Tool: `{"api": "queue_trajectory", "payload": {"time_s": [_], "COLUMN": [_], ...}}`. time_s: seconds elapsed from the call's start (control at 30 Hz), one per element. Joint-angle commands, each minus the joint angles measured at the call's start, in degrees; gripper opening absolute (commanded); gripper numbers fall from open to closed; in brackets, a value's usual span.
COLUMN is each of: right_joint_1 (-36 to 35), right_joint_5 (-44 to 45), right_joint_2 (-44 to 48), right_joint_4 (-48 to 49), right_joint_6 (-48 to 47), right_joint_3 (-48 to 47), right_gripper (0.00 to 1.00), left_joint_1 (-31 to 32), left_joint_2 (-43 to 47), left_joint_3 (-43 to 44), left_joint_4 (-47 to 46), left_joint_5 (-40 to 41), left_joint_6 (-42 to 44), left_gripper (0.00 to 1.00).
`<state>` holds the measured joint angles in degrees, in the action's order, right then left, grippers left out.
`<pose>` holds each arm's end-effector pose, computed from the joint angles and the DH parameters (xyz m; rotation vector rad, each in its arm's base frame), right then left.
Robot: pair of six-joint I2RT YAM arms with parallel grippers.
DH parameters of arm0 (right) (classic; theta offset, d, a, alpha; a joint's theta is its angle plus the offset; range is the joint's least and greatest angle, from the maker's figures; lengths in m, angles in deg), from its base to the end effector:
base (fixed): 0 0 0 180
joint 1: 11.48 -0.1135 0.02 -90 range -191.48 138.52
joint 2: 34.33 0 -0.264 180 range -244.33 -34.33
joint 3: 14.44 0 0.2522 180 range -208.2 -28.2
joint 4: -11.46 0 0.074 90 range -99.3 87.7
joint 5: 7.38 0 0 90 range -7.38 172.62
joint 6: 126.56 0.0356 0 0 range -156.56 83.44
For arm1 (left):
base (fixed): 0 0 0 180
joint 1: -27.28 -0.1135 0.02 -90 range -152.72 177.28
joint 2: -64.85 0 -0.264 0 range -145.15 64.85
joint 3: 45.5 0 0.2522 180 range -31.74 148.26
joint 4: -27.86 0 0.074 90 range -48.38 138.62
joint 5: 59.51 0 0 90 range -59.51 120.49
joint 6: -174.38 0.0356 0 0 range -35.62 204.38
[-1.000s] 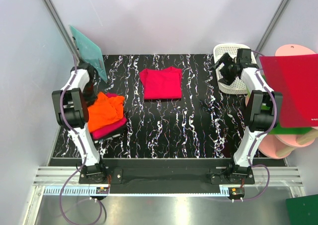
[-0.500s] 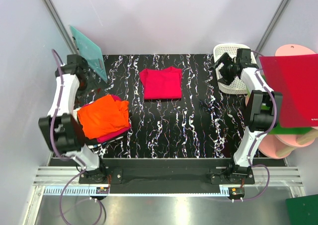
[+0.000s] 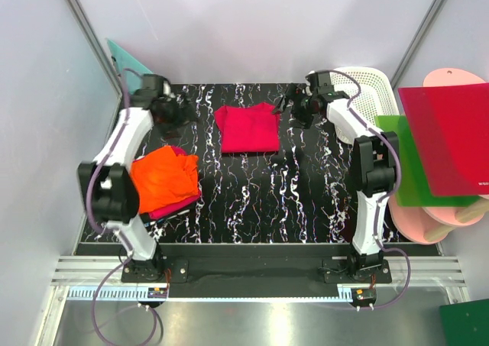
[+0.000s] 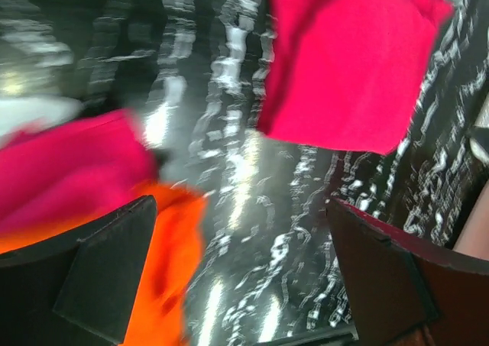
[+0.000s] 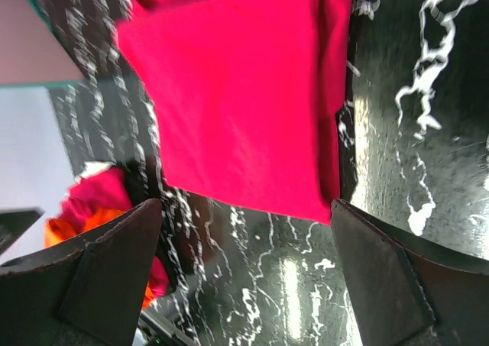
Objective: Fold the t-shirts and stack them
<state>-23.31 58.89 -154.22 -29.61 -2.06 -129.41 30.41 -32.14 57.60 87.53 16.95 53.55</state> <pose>0.4638 0.1118 0.2441 0.2781 2.4481 0.8645 0.3664 -0.0284 0.3150 -0.5136 2.4991 -0.5345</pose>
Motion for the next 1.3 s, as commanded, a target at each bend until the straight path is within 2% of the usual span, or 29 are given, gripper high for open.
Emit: {"api": "queue_trajectory", "payload": {"time_s": [0.0,0.17,0.4,0.6,0.73,0.9,1.1,1.27], "right_joint_1": [0.3,0.3,0.3,0.3,0.2,-0.6,-1.8,-2.1], "right_joint_5": [-0.7,-0.1,-0.8,-2.8,-5.2,-8.0,-8.7,-9.2], "right_joint_2": [-2.4,-3.5,-4.6,-9.0,-13.6,-19.7,-22.0,-22.9], "right_joint_4": [-2.7,-2.7,-3.1,-3.1,-3.2,-3.6,-4.8,-4.9], "right_joint_6": [-1.5,-1.9,-2.0,-1.0,1.4,3.9,4.5,4.5], "right_joint_3": [-1.3,-1.3,-1.9,-4.0,-7.8,-16.0,-20.6,-21.2], "right_gripper": [1.00,1.00,1.00,1.00,1.00,1.00,1.00,1.00], "left_joint_1": [3.1,5.7,7.8,8.7,10.7,13.7,14.3,14.3], "left_joint_2": [-10.9,-25.7,-33.2,-33.7,-36.9,-44.3,-46.2,-43.8], "left_joint_3": [5.2,19.0,25.4,26.8,34.9,46.4,46.2,44.8], "left_joint_4": [-7.4,-6.9,-6.7,-5.7,-0.9,9.4,15.7,17.9], "left_joint_5": [-11.1,-17.3,-16.8,-9.4,-3.4,0.9,8.1,12.7], "left_joint_6": [-5.4,-6.3,-8.4,-7.3,-3.2,1.0,3.1,3.1], "left_gripper": [0.99,0.99,0.99,0.99,0.99,0.99,0.99,0.99]}}
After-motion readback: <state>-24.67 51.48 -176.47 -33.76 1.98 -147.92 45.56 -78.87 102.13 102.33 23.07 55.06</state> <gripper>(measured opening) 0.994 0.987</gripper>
